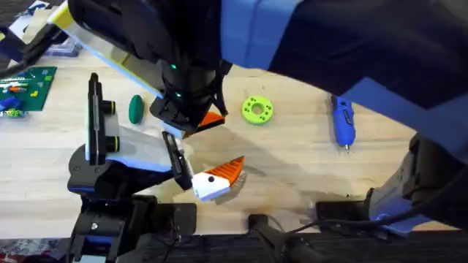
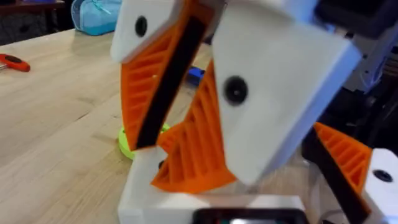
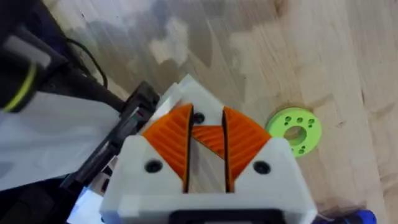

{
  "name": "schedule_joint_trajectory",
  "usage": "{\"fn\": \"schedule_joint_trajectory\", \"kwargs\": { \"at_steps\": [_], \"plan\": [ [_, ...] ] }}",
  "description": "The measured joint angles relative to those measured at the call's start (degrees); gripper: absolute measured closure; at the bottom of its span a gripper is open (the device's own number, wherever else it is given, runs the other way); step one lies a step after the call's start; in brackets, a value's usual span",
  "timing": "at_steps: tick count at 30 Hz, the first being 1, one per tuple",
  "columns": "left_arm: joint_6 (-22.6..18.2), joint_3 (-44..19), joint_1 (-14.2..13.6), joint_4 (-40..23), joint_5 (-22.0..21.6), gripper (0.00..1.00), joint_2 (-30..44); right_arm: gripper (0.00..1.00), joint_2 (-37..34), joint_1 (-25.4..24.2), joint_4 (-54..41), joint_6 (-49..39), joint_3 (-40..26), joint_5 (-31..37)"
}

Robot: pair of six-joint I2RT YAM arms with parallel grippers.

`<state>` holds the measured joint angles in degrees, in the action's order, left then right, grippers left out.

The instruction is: Pick up the gripper from the table and insert it into the empty holder that is missing its gripper. Then pick up a screw, insert it into the mounting hole, and use the screwdriver to tighten it. Finally, clean up the table by picking up the vegetable and placing it into the bucket.

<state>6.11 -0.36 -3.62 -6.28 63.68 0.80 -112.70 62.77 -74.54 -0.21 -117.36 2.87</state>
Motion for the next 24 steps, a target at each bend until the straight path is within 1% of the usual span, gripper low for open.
{"fn": "schedule_joint_trajectory", "kwargs": {
  "at_steps": [4, 7, 8, 11, 12, 14, 24],
  "plan": [
    [-0.26, 0.0, 0.0, 0.02, 0.03, 0.013, -0.11, 0.597, 0.32, -0.2, -0.12, 0.28, 0.0, 0.56],
    [-0.46, 0.0, 0.0, 0.06, -0.26, 0.013, -0.11, 0.472, 0.66, -0.25, -0.67, 0.38, 0.0, 0.51],
    [-0.61, 0.0, 0.01, 0.07, -0.38, 0.013, -0.11, 0.407, 0.77, -0.25, -0.93, 0.47, 0.0, 0.56],
    [-0.76, 0.0, 0.16, 0.09, -0.6, 0.013, -0.11, 0.103, 1.19, -0.69, -1.56, 0.29, 0.0, 1.66],
    [-0.84, 0.0, 0.17, 0.1, -0.67, 0.013, -0.11, 0.036, 1.38, -0.91, -1.71, 0.18, 0.0, 1.97],
    [-1.09, 0.0, 0.17, 0.11, -0.71, 0.013, -0.11, 0.009, 1.52, -1.09, -1.78, 0.16, 0.0, 2.05],
    [-1.16, 0.0, 0.17, 0.13, -0.85, 0.013, -0.12, 0.007, 1.52, -1.06, -1.75, 0.16, 0.0, 2.08]
  ]
}}
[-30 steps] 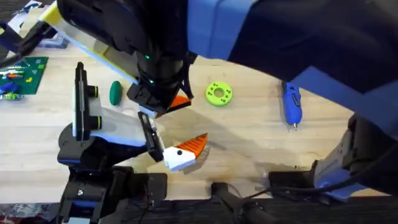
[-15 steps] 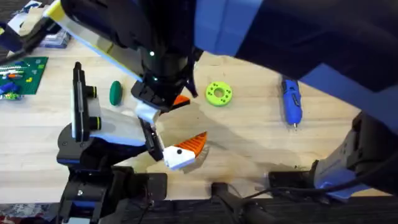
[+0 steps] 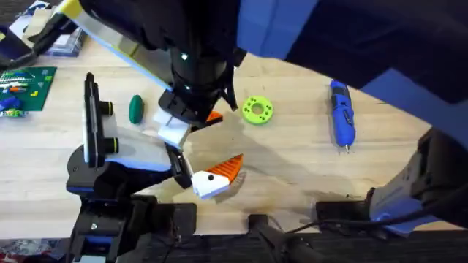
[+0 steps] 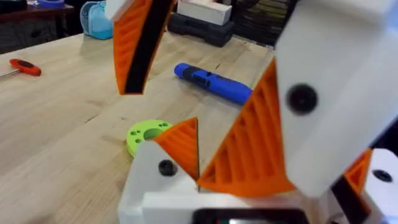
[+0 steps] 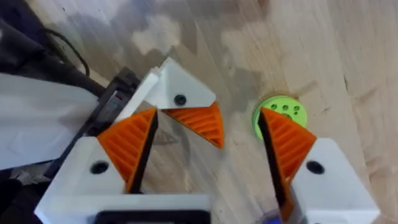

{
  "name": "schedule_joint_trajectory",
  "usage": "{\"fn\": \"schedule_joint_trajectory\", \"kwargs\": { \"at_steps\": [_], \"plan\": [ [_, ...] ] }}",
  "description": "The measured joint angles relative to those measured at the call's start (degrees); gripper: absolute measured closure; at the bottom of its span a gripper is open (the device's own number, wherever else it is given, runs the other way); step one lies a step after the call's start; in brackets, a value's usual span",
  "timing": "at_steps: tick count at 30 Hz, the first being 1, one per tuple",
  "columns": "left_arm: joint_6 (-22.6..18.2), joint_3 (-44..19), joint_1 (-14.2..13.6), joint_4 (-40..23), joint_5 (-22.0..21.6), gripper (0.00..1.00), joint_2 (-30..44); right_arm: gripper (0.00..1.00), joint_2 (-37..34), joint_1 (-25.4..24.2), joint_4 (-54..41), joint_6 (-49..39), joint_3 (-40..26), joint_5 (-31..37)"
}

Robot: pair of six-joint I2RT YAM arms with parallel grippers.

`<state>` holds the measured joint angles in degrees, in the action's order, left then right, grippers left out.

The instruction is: Pick up the gripper from the table and insert it into the empty holder that is missing its gripper. Then pick up a screw, insert it into the mounting hole, and use the screwdriver to tighten it. Finally, clean up the table by picking up the vegetable and placing it into the bucket.

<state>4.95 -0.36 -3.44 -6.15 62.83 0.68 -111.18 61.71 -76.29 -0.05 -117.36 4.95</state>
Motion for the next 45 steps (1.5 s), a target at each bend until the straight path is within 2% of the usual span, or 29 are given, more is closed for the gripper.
{"fn": "schedule_joint_trajectory", "kwargs": {
  "at_steps": [16, 25, 45],
  "plan": [
    [-0.13, 0.0, 0.0, 0.01, -0.03, 0.013, 0.0, 0.007, 0.0, 0.0, -0.27, 0.02, -0.35, -0.06],
    [-0.41, 0.0, 0.0, 0.02, -0.02, 0.013, 0.0, 0.007, 0.0, 1.1, -0.73, 0.04, -6.12, -2.08],
    [-0.42, 0.0, 0.0, 0.02, -0.04, 0.013, 0.0, 0.007, 0.0, 1.11, -0.94, 0.04, -6.29, -2.47]
  ]
}}
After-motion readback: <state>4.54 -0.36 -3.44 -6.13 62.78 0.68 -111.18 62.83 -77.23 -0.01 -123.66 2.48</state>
